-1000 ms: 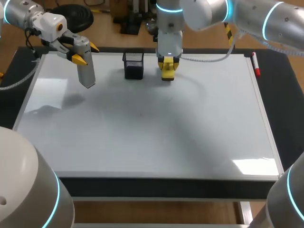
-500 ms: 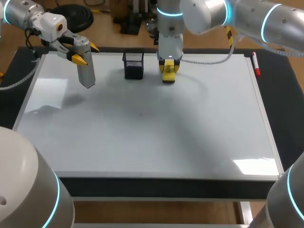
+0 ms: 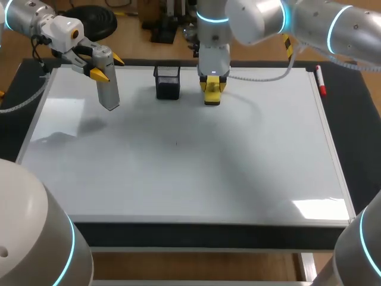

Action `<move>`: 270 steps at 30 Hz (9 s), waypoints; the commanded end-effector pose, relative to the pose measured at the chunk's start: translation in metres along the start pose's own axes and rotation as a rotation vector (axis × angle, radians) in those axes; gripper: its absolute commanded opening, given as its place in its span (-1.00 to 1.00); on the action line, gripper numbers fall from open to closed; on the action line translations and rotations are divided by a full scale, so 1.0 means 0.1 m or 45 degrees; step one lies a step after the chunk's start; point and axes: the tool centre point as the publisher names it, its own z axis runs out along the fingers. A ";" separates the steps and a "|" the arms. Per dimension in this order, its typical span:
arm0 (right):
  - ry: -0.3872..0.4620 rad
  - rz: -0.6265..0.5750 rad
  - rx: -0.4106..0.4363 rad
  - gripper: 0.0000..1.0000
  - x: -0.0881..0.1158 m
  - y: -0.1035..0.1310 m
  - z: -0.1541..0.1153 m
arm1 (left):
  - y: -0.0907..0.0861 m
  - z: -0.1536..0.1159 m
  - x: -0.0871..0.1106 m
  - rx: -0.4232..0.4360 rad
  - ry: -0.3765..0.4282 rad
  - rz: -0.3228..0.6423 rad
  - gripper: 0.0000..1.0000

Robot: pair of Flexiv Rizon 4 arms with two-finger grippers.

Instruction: Pick up the inspection probe, press it on each red-marked spot on the whiteboard one by one, put down the probe, pick up the eraser, and wipe off all the red marks.

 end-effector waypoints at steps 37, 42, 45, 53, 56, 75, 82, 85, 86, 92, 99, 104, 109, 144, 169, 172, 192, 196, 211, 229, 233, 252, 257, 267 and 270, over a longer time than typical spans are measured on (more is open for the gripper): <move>-0.310 1.130 -0.112 1.00 0.70 0.06 -1.59 | -0.02 0.01 0.01 -0.005 -0.004 0.000 -1.00; -0.324 1.261 -0.153 1.00 0.72 0.04 -1.76 | -0.02 0.01 0.01 -0.005 -0.004 0.000 -1.00; -0.348 1.312 -0.187 1.00 0.73 0.03 -1.84 | -0.02 0.01 0.01 -0.005 -0.004 0.000 -1.00; -0.395 1.421 -0.154 1.00 0.70 0.02 -2.12 | -0.02 0.01 0.01 -0.005 -0.004 0.000 -1.00; -0.400 1.457 -0.157 1.00 0.70 0.03 -2.16 | -0.02 0.01 0.01 -0.005 -0.004 0.000 -1.00; -0.422 1.480 -0.118 1.00 0.70 0.04 -2.19 | -0.02 0.01 0.01 -0.005 -0.004 0.000 -1.00; -0.422 1.480 -0.118 1.00 0.70 0.04 -2.19 | -0.02 0.01 0.01 -0.005 -0.004 0.000 -1.00; -0.422 1.480 -0.118 1.00 0.70 0.04 -2.19 | -0.02 0.01 0.01 -0.005 -0.004 0.000 -1.00; -0.422 1.480 -0.118 1.00 0.70 0.04 -2.19 | -0.02 0.01 0.01 -0.005 -0.004 0.000 -1.00; -0.422 1.480 -0.118 1.00 0.70 0.04 -2.19 | -0.09 0.06 -0.11 -0.016 -0.059 -0.069 -1.00; -0.422 1.480 -0.118 1.00 0.70 0.04 -2.19 | -0.25 0.09 -0.29 0.013 -0.205 -0.107 -1.00; -0.422 1.480 -0.118 1.00 0.70 0.04 -2.19 | -0.37 0.14 -0.44 0.011 -0.264 -0.117 -1.00; -0.422 1.480 -0.118 1.00 0.70 0.04 -2.19 | -0.50 0.19 -0.63 0.007 -0.316 -0.125 -1.00; -0.422 1.480 -0.118 1.00 0.70 0.04 -2.19 | -0.78 0.49 -1.74 0.148 -0.584 -0.139 -1.00; -0.422 1.480 -0.118 1.00 0.70 0.04 -2.19 | -0.57 0.61 -1.97 0.170 -0.654 -0.139 -1.00; -0.422 1.480 -0.118 1.00 0.70 0.04 -2.19 | -0.54 0.59 -1.99 0.175 -0.663 -0.140 -1.00; -0.422 1.480 -0.118 1.00 0.70 0.04 -2.19 | -0.39 0.58 -2.09 0.182 -0.718 -0.158 -1.00; -0.422 1.480 -0.118 1.00 0.70 0.04 -2.19 | -0.34 0.58 -2.10 0.181 -0.721 -0.166 -1.00; -0.422 1.480 -0.118 1.00 0.70 0.04 -2.19 | -0.13 0.57 -2.11 0.188 -0.713 -0.174 -1.00; -0.422 1.480 -0.118 1.00 0.70 0.04 -2.19 | 0.13 0.66 -2.18 0.169 -0.707 -0.200 -1.00; -0.422 1.480 -0.118 1.00 0.70 0.04 -2.19 | 0.19 0.67 -2.18 0.173 -0.706 -0.212 -1.00; -0.422 1.480 -0.118 1.00 0.70 0.04 -2.19 | 0.31 0.70 -2.19 0.159 -0.692 -0.228 -1.00; -0.422 1.480 -0.118 1.00 0.70 0.04 -2.19 | 0.35 0.71 -2.19 0.162 -0.689 -0.237 -1.00; -0.422 1.480 -0.118 1.00 0.70 0.04 -2.19 | 0.31 0.70 -2.15 0.154 -0.704 -0.230 1.00; -0.422 1.480 -0.118 1.00 0.70 0.04 -2.19 | 0.29 0.68 -2.14 0.154 -0.708 -0.226 1.00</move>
